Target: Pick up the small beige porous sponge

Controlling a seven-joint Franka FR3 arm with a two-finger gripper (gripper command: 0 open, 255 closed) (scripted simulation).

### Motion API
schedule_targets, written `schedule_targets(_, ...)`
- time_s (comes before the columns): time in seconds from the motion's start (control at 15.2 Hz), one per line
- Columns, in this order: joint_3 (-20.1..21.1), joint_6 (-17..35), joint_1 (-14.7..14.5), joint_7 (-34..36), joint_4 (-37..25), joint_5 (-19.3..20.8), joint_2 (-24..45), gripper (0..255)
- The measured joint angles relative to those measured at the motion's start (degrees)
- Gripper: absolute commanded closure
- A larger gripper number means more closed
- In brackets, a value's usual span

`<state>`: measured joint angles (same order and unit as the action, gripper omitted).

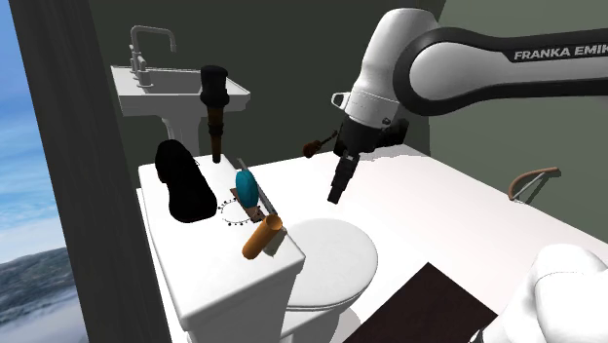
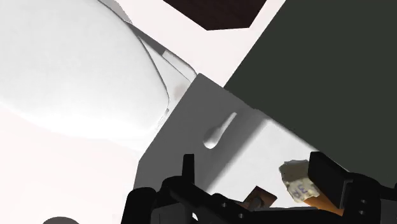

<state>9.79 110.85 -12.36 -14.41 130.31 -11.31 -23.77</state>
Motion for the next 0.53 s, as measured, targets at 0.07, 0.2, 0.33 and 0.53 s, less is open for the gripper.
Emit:
schedule_targets(0.07, 0.4, 1.0, -0.5, -0.7, -0.5, -0.2, 1.2, 0)
schedule_targets(0.2, 1.7, 2.9, -1.8, -1.4, -1.5, -0.8, 3.2, 0)
schedule_targets(0.33, 3.2, 5.0, -3.1, -1.9, -2.9, -1.2, 5.8, 0)
schedule_targets(0.53, 5.0, 7.1, -4.8, -2.9, -5.4, -1.4, 9.2, 0)
